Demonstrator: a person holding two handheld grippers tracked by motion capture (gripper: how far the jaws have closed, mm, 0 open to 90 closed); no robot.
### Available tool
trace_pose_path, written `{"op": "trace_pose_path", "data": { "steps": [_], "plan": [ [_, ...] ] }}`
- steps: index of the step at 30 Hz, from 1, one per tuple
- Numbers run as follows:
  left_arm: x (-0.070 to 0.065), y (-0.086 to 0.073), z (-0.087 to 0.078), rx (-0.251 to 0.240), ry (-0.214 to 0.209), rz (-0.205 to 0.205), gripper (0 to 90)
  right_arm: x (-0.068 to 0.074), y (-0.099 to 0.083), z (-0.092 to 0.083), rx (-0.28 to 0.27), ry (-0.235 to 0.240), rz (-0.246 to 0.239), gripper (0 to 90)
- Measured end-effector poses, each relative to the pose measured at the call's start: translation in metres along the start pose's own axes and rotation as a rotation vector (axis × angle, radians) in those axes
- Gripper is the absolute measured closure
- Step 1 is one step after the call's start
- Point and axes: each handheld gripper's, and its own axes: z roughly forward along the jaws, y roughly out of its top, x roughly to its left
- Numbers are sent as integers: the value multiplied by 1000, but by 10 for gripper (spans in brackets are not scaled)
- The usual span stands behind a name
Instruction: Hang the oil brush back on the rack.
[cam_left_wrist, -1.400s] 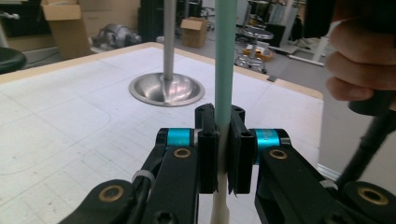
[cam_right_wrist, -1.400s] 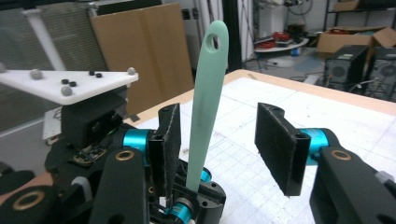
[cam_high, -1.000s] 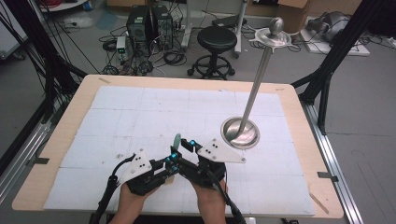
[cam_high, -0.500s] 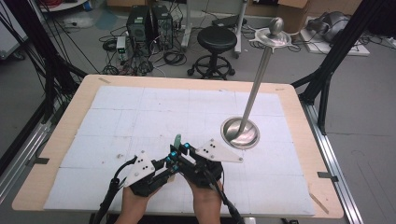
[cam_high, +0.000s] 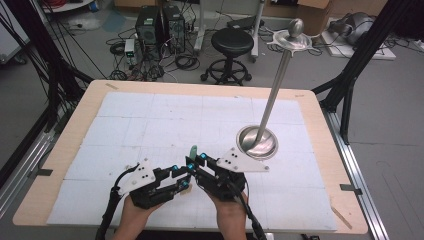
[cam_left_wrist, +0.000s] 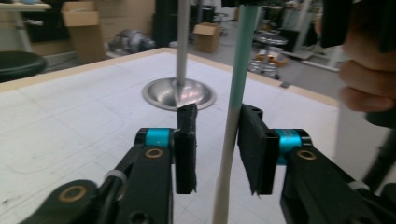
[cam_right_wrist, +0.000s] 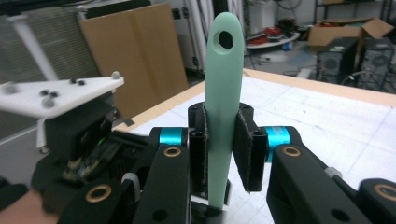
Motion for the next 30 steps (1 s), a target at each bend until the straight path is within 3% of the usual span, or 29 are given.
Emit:
{"op": "trace_pose_path", "data": {
  "steps": [3, 8, 15, 22, 30],
  "plan": [
    [6, 1, -3, -12, -135, -13, 604, -6, 3, -5, -2, 48, -9, 770],
    [6, 0, -4, 12, -243, 19, 553, -16, 7, -11, -15, 197, -29, 770],
    [6, 0, -4, 5, -341, 15, 539, -26, 5, -12, -8, 404, -33, 770],
    [7, 1, -3, 3, -410, 1, 540, -32, 2, -5, 0, 549, -48, 769],
    [6, 0, -3, 15, -480, 7, 624, -32, 1, 1, 2, 646, -64, 768]
  ]
}}
